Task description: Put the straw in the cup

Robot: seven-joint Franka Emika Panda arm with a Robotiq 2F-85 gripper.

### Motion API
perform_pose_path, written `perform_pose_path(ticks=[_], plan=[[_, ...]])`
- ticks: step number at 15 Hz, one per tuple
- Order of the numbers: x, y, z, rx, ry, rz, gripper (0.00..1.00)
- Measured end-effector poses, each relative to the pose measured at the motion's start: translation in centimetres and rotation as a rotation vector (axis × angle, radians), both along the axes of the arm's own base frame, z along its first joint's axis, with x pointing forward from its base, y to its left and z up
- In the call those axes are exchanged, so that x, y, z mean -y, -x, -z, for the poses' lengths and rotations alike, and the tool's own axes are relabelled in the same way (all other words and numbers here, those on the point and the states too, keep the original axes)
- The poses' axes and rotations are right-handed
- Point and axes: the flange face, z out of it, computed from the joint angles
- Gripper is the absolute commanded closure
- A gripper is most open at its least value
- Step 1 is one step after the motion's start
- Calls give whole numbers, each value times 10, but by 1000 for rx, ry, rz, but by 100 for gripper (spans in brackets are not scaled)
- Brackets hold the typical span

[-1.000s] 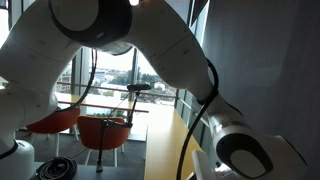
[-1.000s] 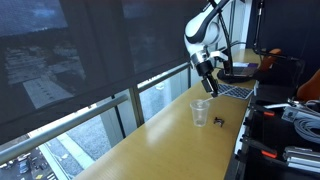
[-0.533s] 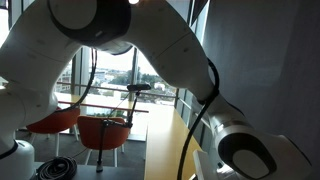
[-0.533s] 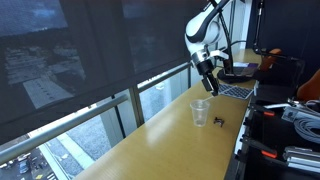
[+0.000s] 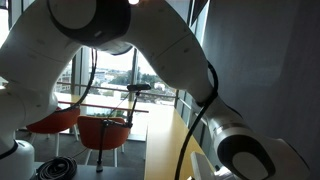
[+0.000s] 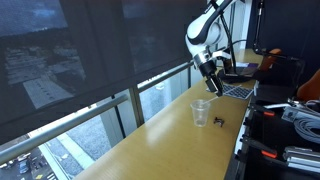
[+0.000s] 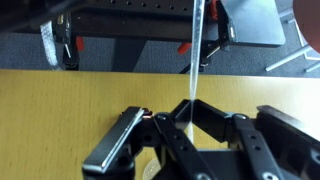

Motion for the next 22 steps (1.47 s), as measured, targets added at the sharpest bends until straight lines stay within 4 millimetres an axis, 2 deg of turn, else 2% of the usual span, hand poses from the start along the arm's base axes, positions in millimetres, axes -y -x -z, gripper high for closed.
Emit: perform_pose_path(ticks=[10, 17, 22], plan=[[-1, 0, -5, -25, -5, -7, 97], [0, -12, -15, -24, -11, -13, 97], [-5, -14, -8, -51, -18, -23, 97]])
